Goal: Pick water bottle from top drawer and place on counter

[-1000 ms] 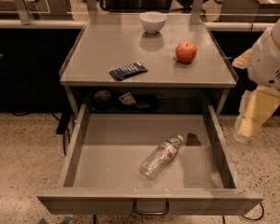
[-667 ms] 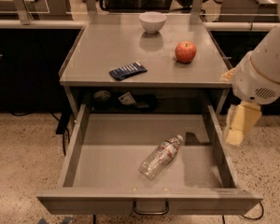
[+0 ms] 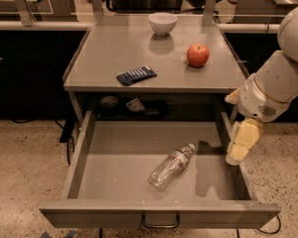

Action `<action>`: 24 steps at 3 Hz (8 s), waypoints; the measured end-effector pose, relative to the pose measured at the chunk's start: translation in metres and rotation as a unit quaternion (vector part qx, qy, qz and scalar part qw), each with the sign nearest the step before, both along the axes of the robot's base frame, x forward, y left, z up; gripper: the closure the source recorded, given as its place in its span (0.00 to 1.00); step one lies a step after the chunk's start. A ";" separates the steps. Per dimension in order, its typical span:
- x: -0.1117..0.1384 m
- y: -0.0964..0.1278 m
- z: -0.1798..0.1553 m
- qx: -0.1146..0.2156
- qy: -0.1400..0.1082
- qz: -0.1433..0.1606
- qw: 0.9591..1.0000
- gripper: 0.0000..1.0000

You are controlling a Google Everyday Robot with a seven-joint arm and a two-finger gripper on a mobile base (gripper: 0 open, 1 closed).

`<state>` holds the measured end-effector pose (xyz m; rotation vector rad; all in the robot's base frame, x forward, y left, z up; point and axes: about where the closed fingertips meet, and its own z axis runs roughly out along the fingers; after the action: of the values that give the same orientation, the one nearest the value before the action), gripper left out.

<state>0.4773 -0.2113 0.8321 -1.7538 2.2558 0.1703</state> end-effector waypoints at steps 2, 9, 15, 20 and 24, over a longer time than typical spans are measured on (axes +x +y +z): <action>0.008 0.037 -0.049 -0.012 -0.001 0.103 0.995 0.00; 0.038 0.115 -0.217 -0.027 0.052 0.332 0.941 0.00; 0.042 0.126 -0.191 -0.007 0.051 0.370 0.928 1.00; 0.140 0.182 0.017 -0.055 -0.058 0.463 0.883 1.00; 0.238 0.142 0.030 -0.125 -0.111 0.415 0.894 1.00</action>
Offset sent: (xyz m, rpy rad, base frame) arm 0.0108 0.0716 -0.1026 -0.0926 0.0077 0.4093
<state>0.7152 -0.0691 0.8621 -2.6153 1.2872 -0.1609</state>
